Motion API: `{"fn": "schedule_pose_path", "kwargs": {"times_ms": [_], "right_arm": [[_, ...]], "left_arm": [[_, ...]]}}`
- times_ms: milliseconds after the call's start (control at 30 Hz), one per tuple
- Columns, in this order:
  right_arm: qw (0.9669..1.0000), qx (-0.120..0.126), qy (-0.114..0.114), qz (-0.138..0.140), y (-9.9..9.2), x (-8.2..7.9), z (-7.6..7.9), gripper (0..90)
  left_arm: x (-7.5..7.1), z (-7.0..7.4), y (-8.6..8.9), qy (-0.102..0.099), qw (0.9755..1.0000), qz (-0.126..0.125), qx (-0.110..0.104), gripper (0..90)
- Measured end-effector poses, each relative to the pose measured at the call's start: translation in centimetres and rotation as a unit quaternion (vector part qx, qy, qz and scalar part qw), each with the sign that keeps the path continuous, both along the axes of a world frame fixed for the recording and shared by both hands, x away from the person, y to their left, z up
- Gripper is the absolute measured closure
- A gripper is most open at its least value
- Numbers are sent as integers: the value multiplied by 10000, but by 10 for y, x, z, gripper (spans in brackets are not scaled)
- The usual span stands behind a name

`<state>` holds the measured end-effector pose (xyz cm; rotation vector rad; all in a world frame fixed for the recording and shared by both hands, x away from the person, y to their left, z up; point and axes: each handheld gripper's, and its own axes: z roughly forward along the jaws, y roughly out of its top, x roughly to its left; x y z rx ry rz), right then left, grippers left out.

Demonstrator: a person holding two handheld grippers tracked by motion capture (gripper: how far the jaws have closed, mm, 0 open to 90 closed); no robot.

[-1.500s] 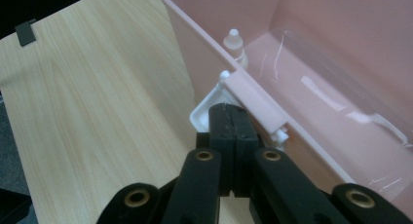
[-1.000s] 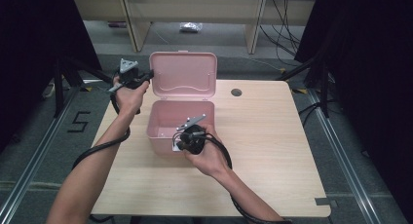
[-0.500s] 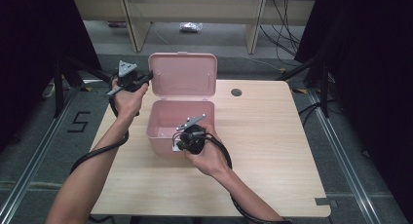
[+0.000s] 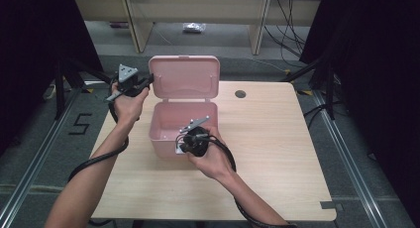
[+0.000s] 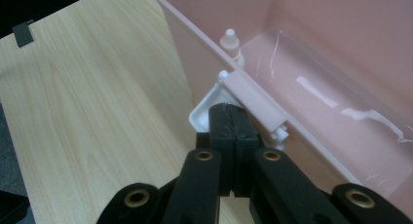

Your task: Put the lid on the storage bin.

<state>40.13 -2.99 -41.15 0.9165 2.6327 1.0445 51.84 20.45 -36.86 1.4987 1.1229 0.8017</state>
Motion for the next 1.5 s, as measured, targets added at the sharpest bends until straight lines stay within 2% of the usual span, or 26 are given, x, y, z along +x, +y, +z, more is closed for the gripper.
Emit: {"fn": "schedule_pose_path", "kwargs": {"times_ms": [333, 367, 467, 500, 567, 667, 967, 1500], "right_arm": [[10000, -19, 5, -19, -1, 1, 1, 900], [10000, -21, 13, -21, -1, 0, 1, 900], [10000, -22, 11, -25, -1, 1, 1, 900], [9999, 3, 95, -78, -1, 0, 2, 900], [10000, 0, 10, -17, -1, 0, 0, 900], [9999, 4, 93, -85, -1, 0, 2, 900], [9999, 41, 108, -94, -1, -1, 1, 900], [9999, 26, 91, -60, -1, 0, 2, 900]], "left_arm": [[-8, 1, 0, -43, 9999, 16, 144, 878], [-10, 1, -1, 5, 9999, 30, 101, 878], [-13, 0, -1, -23, 9999, 32, 130, 877], [-14, 0, -1, -30, 9999, 28, 141, 877], [-16, 0, -1, -45, 9999, 15, 158, 877], [-19, -1, 0, -62, 9998, 1, 180, 877], [-26, -4, 0, -155, 9996, -7, 225, 875], [-38, -6, 0, -172, 9995, -26, 281, 871]]}}
